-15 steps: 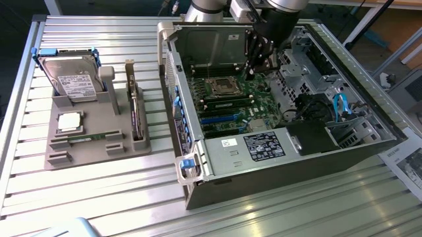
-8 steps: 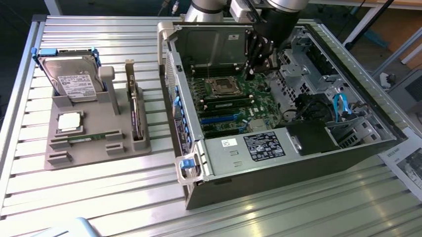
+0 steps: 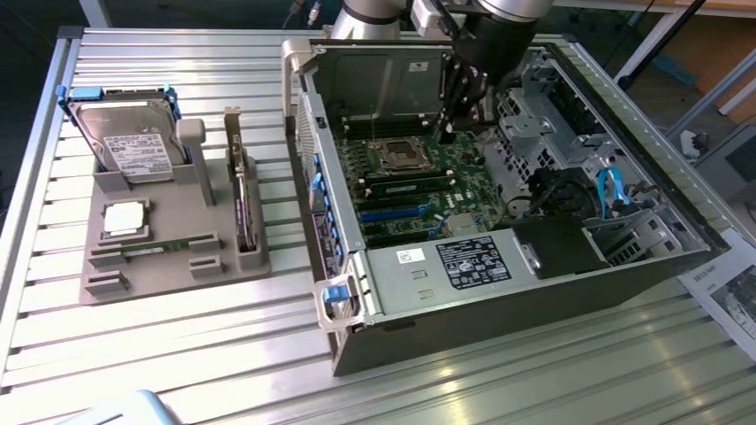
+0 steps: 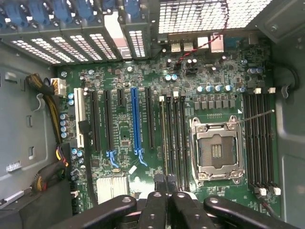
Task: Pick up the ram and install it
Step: 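Press down the ram until it locks into place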
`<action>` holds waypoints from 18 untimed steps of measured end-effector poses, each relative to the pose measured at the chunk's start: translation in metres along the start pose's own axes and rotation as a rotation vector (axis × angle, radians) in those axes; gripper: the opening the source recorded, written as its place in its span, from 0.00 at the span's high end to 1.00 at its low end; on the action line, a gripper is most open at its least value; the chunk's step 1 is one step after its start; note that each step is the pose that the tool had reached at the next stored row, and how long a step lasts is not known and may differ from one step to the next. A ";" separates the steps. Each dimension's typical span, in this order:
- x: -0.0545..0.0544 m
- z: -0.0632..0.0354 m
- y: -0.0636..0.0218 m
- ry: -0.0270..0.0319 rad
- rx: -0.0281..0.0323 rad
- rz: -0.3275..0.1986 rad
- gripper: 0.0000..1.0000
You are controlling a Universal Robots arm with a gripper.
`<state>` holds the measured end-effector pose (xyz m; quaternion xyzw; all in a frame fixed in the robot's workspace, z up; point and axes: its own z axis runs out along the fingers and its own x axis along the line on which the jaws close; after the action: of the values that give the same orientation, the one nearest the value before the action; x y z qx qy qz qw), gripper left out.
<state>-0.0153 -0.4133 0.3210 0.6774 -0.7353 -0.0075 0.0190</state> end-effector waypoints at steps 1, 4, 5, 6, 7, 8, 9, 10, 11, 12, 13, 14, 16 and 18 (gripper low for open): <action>0.000 0.0000 0.0000 -0.0012 -0.0003 0.015 0.90; 0.000 0.0000 0.0000 -0.0042 -0.0013 0.063 0.90; 0.000 0.0000 0.0000 -0.0048 -0.0015 0.075 0.90; 0.000 0.0000 0.0000 -0.0053 -0.0017 0.087 0.90; 0.000 0.0000 0.0000 -0.0056 -0.0019 0.097 0.90; 0.000 0.0000 0.0000 -0.0063 -0.0021 0.112 0.90; 0.000 0.0000 0.0000 -0.0068 -0.0023 0.124 0.90; 0.000 0.0000 0.0000 -0.0073 -0.0025 0.134 0.90; 0.000 0.0000 0.0000 -0.0080 -0.0027 0.143 0.90; 0.000 0.0000 0.0000 -0.0091 -0.0031 0.159 0.90; 0.000 0.0000 0.0000 -0.0101 -0.0034 0.173 0.90; 0.000 0.0000 0.0000 -0.0109 -0.0036 0.182 0.90; 0.000 0.0000 0.0000 -0.0128 -0.0042 0.211 0.90; 0.000 0.0000 0.0000 -0.0144 -0.0047 0.237 0.90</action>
<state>-0.0153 -0.4133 0.3209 0.5856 -0.8104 -0.0118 0.0161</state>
